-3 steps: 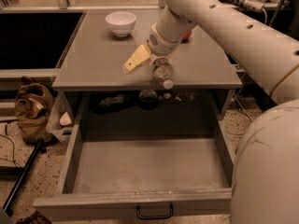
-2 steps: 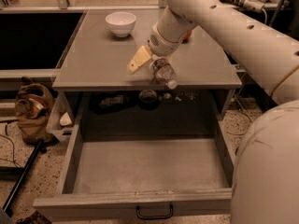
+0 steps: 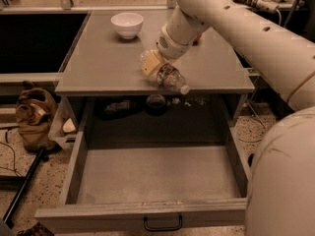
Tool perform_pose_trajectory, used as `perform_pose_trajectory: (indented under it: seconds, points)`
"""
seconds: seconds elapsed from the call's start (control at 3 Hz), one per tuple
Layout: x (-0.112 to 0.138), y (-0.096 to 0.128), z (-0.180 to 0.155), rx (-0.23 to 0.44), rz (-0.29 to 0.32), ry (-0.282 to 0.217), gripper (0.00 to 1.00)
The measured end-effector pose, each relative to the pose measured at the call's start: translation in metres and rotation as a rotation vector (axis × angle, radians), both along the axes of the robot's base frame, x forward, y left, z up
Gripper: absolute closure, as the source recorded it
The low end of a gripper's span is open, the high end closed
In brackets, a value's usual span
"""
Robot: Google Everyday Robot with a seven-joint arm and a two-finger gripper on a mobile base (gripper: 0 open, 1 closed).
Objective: Place water bottle into top drawer
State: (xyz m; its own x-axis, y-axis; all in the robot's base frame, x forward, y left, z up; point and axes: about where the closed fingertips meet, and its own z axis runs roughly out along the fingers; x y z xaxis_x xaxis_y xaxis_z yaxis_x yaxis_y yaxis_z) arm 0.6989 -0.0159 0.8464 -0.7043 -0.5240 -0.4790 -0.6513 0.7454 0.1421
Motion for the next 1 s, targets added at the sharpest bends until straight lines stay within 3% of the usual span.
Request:
perform_pose_trajectory:
  seconds: [0.33,0.67,1.0]
  points:
    - [-0.023,-0.010,0.016,0.046,0.056,-0.039,0.88]
    - [-0.061,-0.021,0.026,0.109,0.148,-0.103,1.00]
    - [-0.104,-0.026,0.026,0.137,0.232,-0.152,1.00]
